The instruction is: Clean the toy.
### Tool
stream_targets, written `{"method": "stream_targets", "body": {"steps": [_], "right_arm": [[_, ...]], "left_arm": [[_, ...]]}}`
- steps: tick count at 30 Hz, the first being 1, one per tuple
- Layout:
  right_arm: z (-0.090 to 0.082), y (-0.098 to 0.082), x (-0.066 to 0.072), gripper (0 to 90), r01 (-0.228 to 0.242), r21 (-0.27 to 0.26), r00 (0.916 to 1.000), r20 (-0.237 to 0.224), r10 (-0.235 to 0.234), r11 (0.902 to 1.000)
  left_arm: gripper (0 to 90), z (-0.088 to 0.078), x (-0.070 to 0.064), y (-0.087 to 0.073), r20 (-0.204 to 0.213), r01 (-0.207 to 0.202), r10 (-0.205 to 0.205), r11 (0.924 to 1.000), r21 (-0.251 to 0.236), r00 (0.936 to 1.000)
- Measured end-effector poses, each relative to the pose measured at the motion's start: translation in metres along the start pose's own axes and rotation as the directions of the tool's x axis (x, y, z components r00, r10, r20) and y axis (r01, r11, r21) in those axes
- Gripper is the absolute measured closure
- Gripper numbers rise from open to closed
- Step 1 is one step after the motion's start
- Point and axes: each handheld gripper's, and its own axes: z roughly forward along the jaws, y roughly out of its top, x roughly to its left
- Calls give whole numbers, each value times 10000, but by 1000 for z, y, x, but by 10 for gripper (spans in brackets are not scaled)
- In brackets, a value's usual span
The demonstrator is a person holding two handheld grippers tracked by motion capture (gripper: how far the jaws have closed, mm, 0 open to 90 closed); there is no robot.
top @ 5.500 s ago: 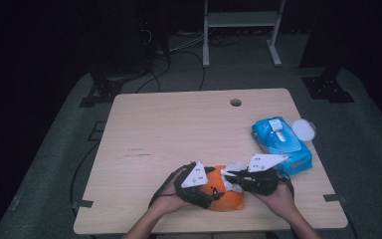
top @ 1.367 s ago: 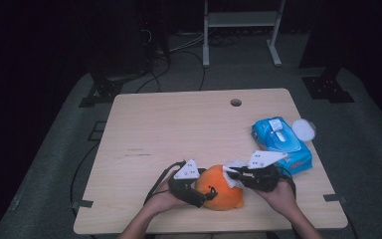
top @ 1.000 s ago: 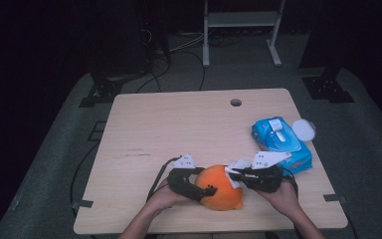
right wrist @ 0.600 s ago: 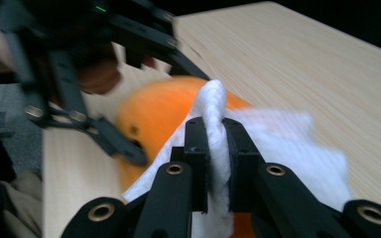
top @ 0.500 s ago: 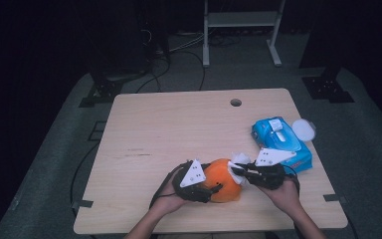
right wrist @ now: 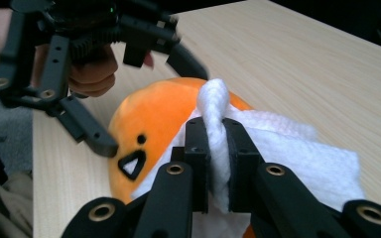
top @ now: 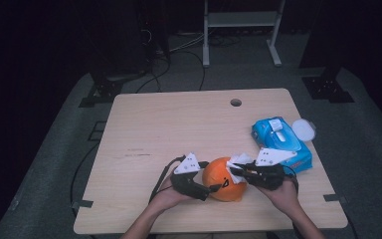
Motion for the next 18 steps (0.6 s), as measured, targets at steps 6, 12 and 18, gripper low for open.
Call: {"method": "stream_targets", "body": {"steps": [6,12,18], "right_arm": [[5,19,28,816,526,-537,9951,-805,-568,9972],[7,15,22,817,687,-157,9965,-469,-694,9975],[-8,1,-2,817,-16,72,9991,419,13,10000]], "left_arm": [[286,5,-21,11,-599,-1438,1442,9895,110,9877],[307,6,-24,4,-863,-1868,1895,9816,385,9781],[291,3,-17,1,-584,-1611,1629,9864,336,9849]]}}
